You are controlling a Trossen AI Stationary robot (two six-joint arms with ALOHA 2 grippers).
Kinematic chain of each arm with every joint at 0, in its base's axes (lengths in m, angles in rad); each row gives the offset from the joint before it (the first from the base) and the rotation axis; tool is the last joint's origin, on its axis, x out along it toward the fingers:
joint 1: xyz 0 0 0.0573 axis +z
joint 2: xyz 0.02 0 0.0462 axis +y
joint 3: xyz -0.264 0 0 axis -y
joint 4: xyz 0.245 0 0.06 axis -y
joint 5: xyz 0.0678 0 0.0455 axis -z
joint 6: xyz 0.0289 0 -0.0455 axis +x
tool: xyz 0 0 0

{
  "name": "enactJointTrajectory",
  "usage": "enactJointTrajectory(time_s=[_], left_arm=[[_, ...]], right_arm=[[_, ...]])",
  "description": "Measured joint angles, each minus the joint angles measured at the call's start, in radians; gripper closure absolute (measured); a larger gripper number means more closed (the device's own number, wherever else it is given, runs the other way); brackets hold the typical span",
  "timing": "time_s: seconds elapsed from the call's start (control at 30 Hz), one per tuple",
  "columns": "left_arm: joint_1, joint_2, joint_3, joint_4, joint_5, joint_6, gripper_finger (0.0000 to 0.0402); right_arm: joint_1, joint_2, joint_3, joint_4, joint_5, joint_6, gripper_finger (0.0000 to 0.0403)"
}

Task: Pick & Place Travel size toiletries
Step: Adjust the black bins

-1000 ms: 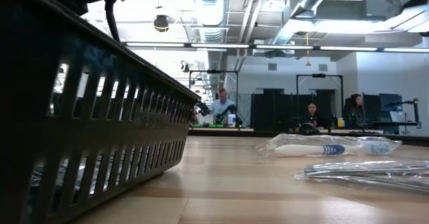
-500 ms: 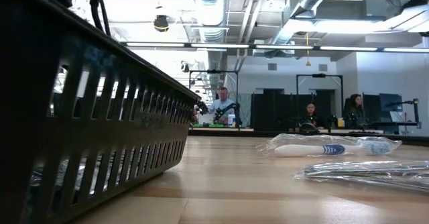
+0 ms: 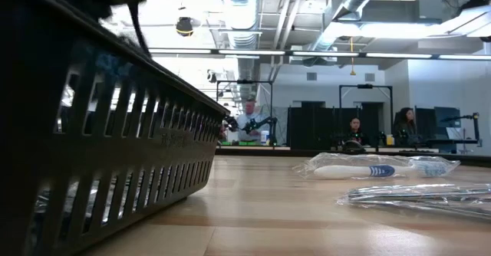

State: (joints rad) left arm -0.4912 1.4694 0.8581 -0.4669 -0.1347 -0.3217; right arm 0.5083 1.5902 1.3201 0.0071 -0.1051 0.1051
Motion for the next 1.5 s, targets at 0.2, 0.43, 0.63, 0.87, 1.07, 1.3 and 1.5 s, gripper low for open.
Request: enactJointTrajectory(time_s=[0.2, 0.43, 0.63, 0.87, 1.07, 1.3, 1.5], left_arm=[[0.085, 0.039, -0.003, -0.186, 0.016, -0.019, 0.0401], [0.053, 0.057, -0.003, -0.176, 0.090, -0.087, 0.0401], [-0.009, 0.057, -0.003, -0.166, 0.101, -0.158, 0.0401], [-0.046, 0.057, -0.003, -0.143, 0.091, -0.190, 0.0401], [-0.044, 0.057, 0.023, -0.142, -0.004, -0.177, 0.0401], [0.072, 0.056, 0.058, -0.060, -0.020, 0.015, 0.0402], [0.113, 0.105, 0.059, 0.018, 0.070, 0.082, 0.0402]], right_arm=[[0.000, 0.000, 0.000, 0.000, 0.000, 0.000, 0.0109], [0.000, 0.000, 0.000, -0.003, 0.000, 0.000, 0.0109], [-0.001, 0.000, 0.000, -0.003, 0.000, 0.000, 0.0109], [-0.001, 0.000, 0.000, -0.003, 0.000, 0.000, 0.0109], [0.000, 0.000, 0.000, -0.003, 0.000, -0.001, 0.0109], [-0.001, 0.000, 0.000, -0.003, 0.000, -0.007, 0.0109], [0.000, 0.000, 0.000, -0.007, 0.000, -0.007, 0.0109]])
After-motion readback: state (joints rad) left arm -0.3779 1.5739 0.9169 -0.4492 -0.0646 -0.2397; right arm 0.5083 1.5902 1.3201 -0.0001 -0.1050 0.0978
